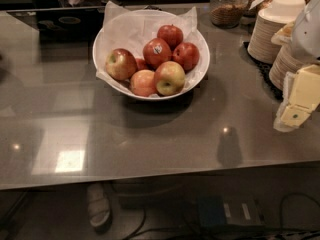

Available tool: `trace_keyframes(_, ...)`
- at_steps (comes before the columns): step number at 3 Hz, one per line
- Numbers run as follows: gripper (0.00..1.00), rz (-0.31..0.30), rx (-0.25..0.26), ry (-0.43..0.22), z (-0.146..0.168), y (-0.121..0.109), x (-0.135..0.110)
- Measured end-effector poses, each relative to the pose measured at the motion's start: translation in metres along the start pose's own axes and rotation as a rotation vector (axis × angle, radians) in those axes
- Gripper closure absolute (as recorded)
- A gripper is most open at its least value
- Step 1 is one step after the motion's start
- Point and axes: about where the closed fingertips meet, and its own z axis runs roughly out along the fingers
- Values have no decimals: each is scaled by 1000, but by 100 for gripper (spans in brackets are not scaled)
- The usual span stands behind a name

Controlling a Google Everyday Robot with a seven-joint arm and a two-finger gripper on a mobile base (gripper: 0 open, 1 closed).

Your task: Pick apple from white bowl

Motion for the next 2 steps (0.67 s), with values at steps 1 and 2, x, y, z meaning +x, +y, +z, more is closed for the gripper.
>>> trace_keyframes(1, 0, -1, 0, -1, 0, 0, 0)
trace_keyframes(2, 0, -49, -4, -33, 10, -11, -23)
